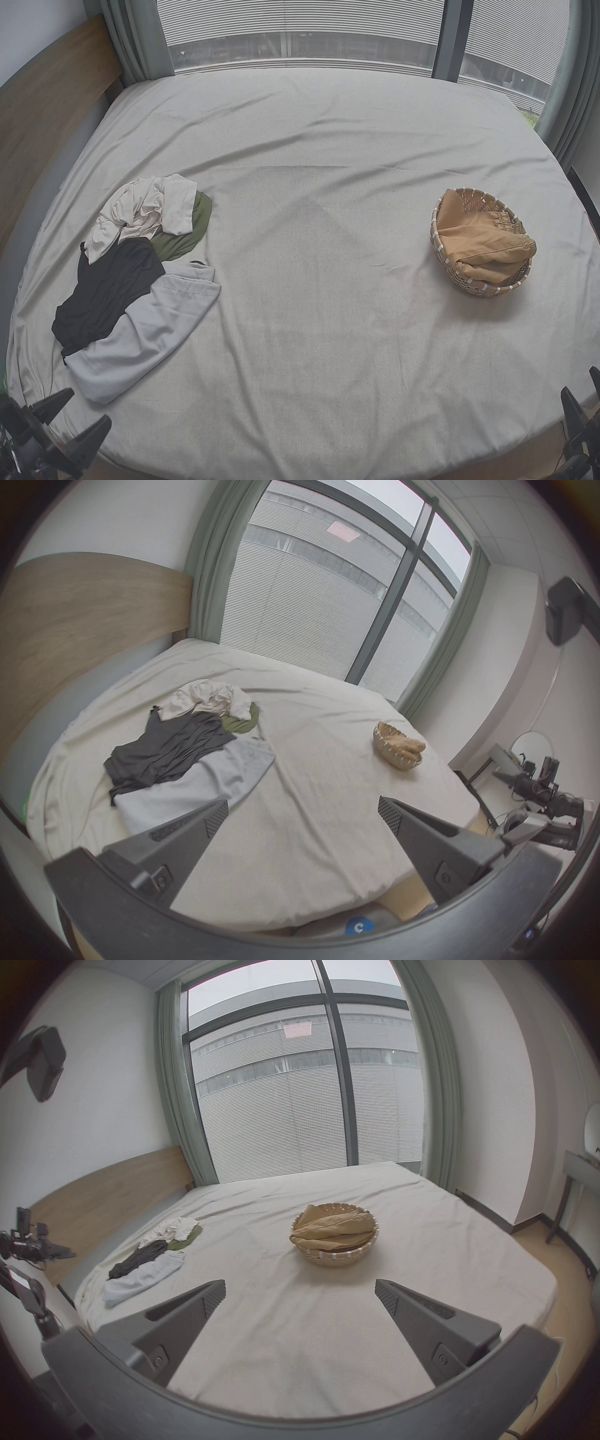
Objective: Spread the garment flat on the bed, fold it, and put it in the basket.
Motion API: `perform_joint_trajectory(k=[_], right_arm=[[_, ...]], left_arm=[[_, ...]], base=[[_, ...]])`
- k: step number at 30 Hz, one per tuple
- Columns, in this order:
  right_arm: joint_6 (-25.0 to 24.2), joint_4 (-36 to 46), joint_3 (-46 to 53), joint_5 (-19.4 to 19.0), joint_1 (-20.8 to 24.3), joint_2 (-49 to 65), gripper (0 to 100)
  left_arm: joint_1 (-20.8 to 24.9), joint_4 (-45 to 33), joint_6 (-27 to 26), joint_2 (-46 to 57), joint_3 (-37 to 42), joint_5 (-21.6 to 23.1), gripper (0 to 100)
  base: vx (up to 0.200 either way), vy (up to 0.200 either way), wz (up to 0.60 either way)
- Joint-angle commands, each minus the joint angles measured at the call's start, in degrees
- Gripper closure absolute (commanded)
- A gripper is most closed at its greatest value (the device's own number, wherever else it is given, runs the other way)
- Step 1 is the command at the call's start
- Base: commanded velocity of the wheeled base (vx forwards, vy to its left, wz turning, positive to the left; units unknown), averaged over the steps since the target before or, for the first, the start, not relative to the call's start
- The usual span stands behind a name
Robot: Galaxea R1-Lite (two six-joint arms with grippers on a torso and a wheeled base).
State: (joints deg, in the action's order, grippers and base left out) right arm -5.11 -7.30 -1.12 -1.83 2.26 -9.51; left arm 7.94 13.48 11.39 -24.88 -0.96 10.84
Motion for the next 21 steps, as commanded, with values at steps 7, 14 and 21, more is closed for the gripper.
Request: perform_joint_trajectory(k=[7,14,21], right_arm=[[5.7,7.3,0.1,0.4,-2.6,8.2,0],[7.5,6.3,0.3,-1.6,-3.0,8.5,0],[6.3,8.4,-0.5,0.9,-2.8,8.7,0]], left_arm=[[-8.1,-9.7,-7.0,24.2,1.0,-6.8,0],[-8.2,-15.7,-11.6,24.5,0.5,-12.2,0],[-8.1,-13.4,-11.4,24.8,1.0,-11.6,0]], base=[[0.0,0.0,0.0],[0.0,0.0,0.0],[0.0,0.0,0.0]])
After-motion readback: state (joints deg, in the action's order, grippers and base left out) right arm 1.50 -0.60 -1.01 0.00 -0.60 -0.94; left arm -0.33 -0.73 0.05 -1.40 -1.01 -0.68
